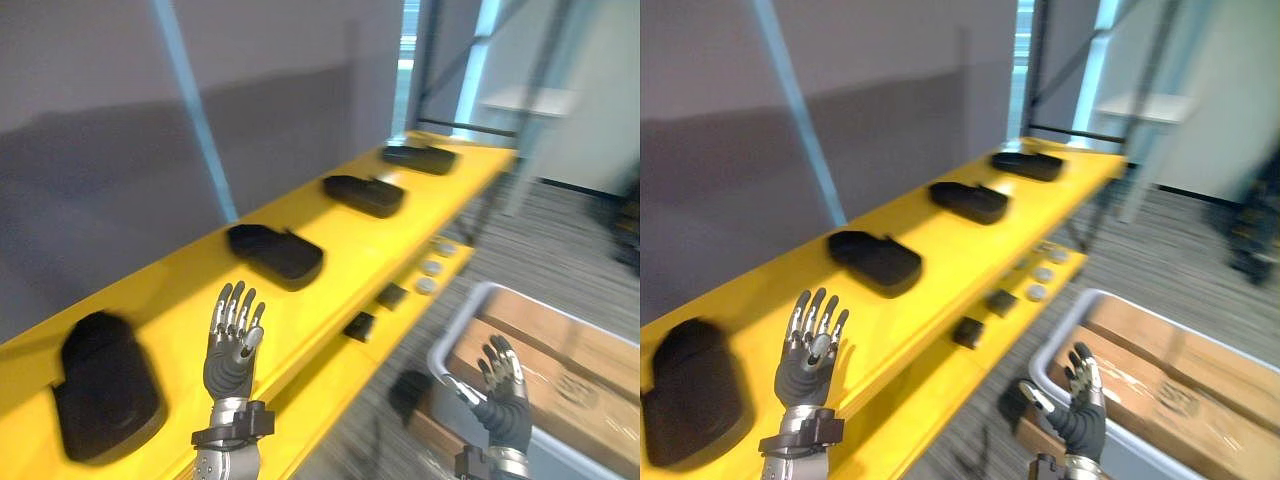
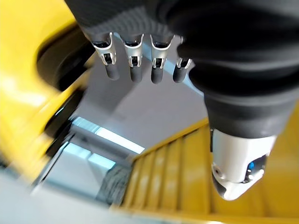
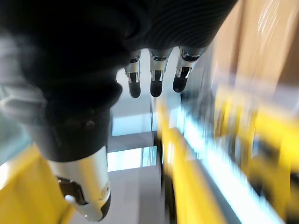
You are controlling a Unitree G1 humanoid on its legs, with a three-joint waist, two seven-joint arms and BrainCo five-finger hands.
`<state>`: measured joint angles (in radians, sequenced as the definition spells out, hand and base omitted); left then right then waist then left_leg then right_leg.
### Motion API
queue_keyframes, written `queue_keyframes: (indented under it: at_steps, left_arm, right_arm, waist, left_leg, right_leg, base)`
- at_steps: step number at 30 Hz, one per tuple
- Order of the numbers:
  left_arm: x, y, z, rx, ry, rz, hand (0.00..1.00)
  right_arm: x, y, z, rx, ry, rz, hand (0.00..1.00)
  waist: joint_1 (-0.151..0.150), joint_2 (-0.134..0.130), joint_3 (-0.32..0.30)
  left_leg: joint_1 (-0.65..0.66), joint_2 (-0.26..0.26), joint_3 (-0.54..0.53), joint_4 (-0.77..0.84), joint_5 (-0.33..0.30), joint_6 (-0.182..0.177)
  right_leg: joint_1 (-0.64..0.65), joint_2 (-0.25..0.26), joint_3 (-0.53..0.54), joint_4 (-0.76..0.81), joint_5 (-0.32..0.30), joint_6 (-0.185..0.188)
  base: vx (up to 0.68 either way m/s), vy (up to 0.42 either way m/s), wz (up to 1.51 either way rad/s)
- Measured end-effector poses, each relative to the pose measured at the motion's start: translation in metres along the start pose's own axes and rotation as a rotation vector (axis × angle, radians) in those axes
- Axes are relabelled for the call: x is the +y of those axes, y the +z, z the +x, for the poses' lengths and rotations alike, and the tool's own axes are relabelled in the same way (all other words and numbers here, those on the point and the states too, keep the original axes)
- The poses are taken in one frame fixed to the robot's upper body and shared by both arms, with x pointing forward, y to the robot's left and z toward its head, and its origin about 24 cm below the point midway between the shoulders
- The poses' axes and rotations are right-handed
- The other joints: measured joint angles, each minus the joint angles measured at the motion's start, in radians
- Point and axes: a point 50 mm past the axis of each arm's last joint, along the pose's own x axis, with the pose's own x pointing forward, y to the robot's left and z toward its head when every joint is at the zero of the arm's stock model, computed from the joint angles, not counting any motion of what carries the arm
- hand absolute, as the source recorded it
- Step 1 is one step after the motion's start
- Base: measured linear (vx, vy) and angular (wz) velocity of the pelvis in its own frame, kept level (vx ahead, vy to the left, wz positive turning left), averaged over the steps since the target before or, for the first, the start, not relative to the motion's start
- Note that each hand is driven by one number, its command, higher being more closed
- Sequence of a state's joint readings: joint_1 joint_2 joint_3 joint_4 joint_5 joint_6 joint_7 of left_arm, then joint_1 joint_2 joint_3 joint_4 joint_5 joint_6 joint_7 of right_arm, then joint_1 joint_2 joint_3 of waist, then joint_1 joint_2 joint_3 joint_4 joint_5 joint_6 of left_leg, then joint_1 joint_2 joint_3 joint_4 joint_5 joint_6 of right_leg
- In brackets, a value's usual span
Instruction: Walk over and take plastic housings, then place them on the shelf
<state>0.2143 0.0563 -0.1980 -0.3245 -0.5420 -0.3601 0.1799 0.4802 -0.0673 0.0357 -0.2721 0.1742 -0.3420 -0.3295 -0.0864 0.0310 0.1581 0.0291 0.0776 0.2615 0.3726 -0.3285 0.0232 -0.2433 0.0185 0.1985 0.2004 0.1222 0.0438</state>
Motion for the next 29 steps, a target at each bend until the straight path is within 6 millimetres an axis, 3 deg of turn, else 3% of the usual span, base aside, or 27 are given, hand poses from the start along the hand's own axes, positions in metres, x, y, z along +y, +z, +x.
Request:
queue_keyframes:
  at_steps: [1, 3, 5, 6, 7, 8, 9, 11, 12, 13, 14, 16, 18, 21, 23, 25, 26, 27, 29]
  left_arm:
    - [0.003, -0.001, 0.002, -0.002, 0.024, 0.007, 0.0]
    - [0.009, -0.003, 0.005, -0.002, 0.078, 0.014, 0.0]
    - [0.007, -0.001, 0.007, -0.019, 0.076, 0.005, 0.0]
    - [0.004, 0.0, 0.01, -0.032, 0.068, -0.005, 0.0]
    - [0.003, -0.002, 0.01, -0.029, 0.073, -0.012, 0.0]
    - [0.003, -0.003, 0.01, -0.03, 0.08, -0.014, 0.0]
    - [0.003, -0.002, 0.011, -0.045, 0.073, -0.009, 0.0]
    - [0.005, -0.003, 0.01, -0.042, 0.086, -0.005, 0.0]
    - [0.007, -0.005, 0.007, -0.036, 0.109, 0.011, 0.0]
    - [0.009, -0.005, 0.006, -0.031, 0.121, 0.02, 0.0]
    - [0.01, -0.005, 0.006, -0.032, 0.128, 0.024, 0.0]
    - [0.009, -0.008, 0.006, -0.019, 0.149, 0.012, 0.0]
    - [0.011, -0.012, 0.005, 0.006, 0.158, 0.03, 0.0]
    - [0.023, -0.025, 0.001, 0.086, 0.203, 0.093, 0.0]
    - [0.034, -0.033, -0.003, 0.139, 0.256, 0.118, 0.0]
    - [0.053, -0.043, -0.011, 0.21, 0.337, 0.158, 0.0]
    - [0.078, -0.058, -0.023, 0.318, 0.434, 0.219, 0.0]
    - [0.082, -0.061, -0.026, 0.338, 0.452, 0.23, 0.0]
    - [0.116, -0.085, -0.053, 0.54, 0.574, 0.317, 0.0]
  right_arm:
    - [-0.004, -0.001, 0.0, 0.002, -0.011, -0.012, 0.0]
    - [-0.01, 0.0, 0.001, -0.008, -0.027, -0.035, 0.0]
    - [-0.012, 0.0, 0.002, -0.011, -0.044, -0.04, 0.0]
    - [-0.012, -0.001, 0.001, -0.001, -0.049, -0.041, 0.0]
    - [-0.011, -0.002, 0.001, 0.008, -0.046, -0.046, 0.0]
    - [-0.01, -0.005, 0.003, 0.013, -0.035, -0.055, 0.0]
    - [-0.007, -0.007, 0.004, 0.017, -0.041, -0.051, 0.0]
    - [-0.01, -0.01, 0.004, 0.027, -0.046, -0.061, 0.0]
    - [-0.012, -0.014, 0.004, 0.043, -0.038, -0.075, 0.0]
    - [-0.011, -0.017, 0.003, 0.059, -0.028, -0.077, 0.0]
    - [-0.011, -0.018, 0.001, 0.065, -0.021, -0.076, 0.0]
    - [-0.01, -0.019, 0.002, 0.069, 0.02, -0.08, 0.0]
    - [-0.009, -0.019, 0.0, 0.076, 0.052, -0.076, 0.0]
    - [-0.008, -0.024, 0.0, 0.097, 0.093, -0.076, 0.0]
    - [-0.007, -0.033, -0.001, 0.143, 0.116, -0.087, 0.0]
    - [-0.008, -0.046, -0.001, 0.203, 0.131, -0.106, 0.0]
    - [-0.009, -0.065, -0.001, 0.29, 0.143, -0.122, 0.0]
    - [-0.009, -0.069, -0.001, 0.312, 0.143, -0.126, 0.0]
    - [-0.022, -0.113, -0.01, 0.571, 0.089, -0.162, 0.0]
  waist:
    - [-0.004, -0.006, 0.004]
    - [-0.017, -0.014, 0.012]
    - [-0.021, -0.019, 0.015]
    - [-0.03, -0.037, 0.028]
    - [-0.03, -0.035, 0.028]
    - [-0.016, -0.014, 0.015]
    - [-0.01, -0.021, 0.017]
    - [-0.011, -0.034, 0.016]
    - [-0.007, -0.039, 0.012]
    - [-0.007, -0.054, 0.008]
    - [-0.008, -0.063, 0.009]
    - [0.003, -0.042, 0.003]
    - [0.006, -0.052, 0.002]
    - [0.013, -0.052, -0.004]
    - [0.037, -0.052, -0.004]
    - [0.047, -0.051, -0.005]
    - [0.055, -0.049, -0.006]
    - [0.055, -0.049, -0.006]
    - [0.055, -0.049, -0.01]
  left_leg:
    - [0.013, 0.0, 0.042, -0.023, 0.012, 0.006]
    - [0.047, 0.006, 0.179, -0.073, 0.039, 0.011]
    - [0.047, 0.013, 0.243, -0.064, 0.04, 0.011]
    - [0.041, -0.009, 0.227, -0.052, 0.04, 0.014]
    - [0.037, -0.021, 0.163, -0.069, 0.046, 0.026]
    - [0.032, -0.01, 0.113, -0.123, 0.06, 0.027]
    - [0.047, 0.019, 0.203, -0.148, 0.082, 0.018]
    - [0.056, 0.023, 0.248, -0.168, 0.095, 0.013]
    - [0.062, 0.029, 0.28, -0.167, 0.097, 0.007]
    - [0.056, 0.024, 0.299, -0.152, 0.094, -0.015]
    - [0.047, 0.014, 0.297, -0.146, 0.097, -0.023]
    - [0.016, 0.03, 0.234, -0.149, 0.103, -0.025]
    - [0.03, 0.042, 0.205, -0.158, 0.101, -0.027]
    - [0.03, 0.042, 0.175, -0.16, 0.106, -0.032]
    - [0.031, 0.039, 0.146, -0.159, 0.109, -0.036]
    - [0.043, 0.032, 0.116, -0.161, 0.11, -0.035]
    - [0.057, 0.024, 0.093, -0.166, 0.111, -0.037]
    - [0.059, 0.023, 0.09, -0.167, 0.111, -0.037]
    - [0.065, 0.008, 0.061, -0.175, 0.114, -0.036]
  right_leg:
    - [-0.008, -0.011, -0.057, 0.022, -0.01, 0.0]
    - [-0.014, -0.034, -0.199, 0.159, -0.137, -0.037]
    - [-0.014, -0.05, -0.263, 0.217, -0.213, -0.062]
    - [-0.013, -0.041, -0.27, 0.196, -0.173, -0.078]
    - [-0.014, -0.026, -0.256, 0.177, -0.136, -0.073]
    - [0.002, 0.021, -0.23, 0.085, -0.071, -0.021]
    - [-0.014, 0.001, -0.301, 0.205, -0.156, -0.063]
    - [-0.001, -0.059, -0.37, 0.322, -0.254, -0.039]
    - [0.043, -0.106, -0.402, 0.319, -0.285, -0.025]
    - [0.102, -0.126, -0.384, 0.22, -0.298, -0.006]
    - [0.124, -0.112, -0.382, 0.155, -0.302, -0.007]
    - [0.175, -0.057, -0.359, -0.016, -0.237, -0.03]
    - [0.22, -0.031, -0.349, -0.088, -0.206, -0.038]
    - [0.244, -0.019, -0.35, -0.137, -0.183, -0.037]
    - [0.257, -0.017, -0.346, -0.162, -0.171, -0.034]
    - [0.281, -0.021, -0.347, -0.186, -0.165, -0.034]
    - [0.301, -0.027, -0.348, -0.196, -0.163, -0.031]
    - [0.304, -0.028, -0.349, -0.197, -0.163, -0.031]
    - [0.337, -0.041, -0.382, -0.23, -0.154, -0.023]
  base:
    - [-0.12, 0.119, -1.92]
    - [-0.05, 0.093, -1.7]
    - [-0.04, 0.02, -1.25]
    - [-0.07, 0.017, -1.08]
    - [-0.09, 0.016, -1.14]
    - [-0.14, -0.045, -1.54]
    - [-0.12, -0.073, -1.5]
    - [-0.03, -0.063, -1.03]
    - [0.03, -0.054, -0.96]
    - [0.03, -0.073, -0.75]
    - [0.03, -0.121, -0.66]
    - [0.05, -0.142, -0.56]
    - [0.06, -0.087, -0.23]
    - [0.04, -0.041, -0.03]
    - [0.04, 0.012, -0.08]
    - [0.06, 0.05, 0.03]
    - [0.04, 0.055, 0.07]
    - [0.05, 0.077, 0.11]
    - [0.04, 0.068, 0.29]
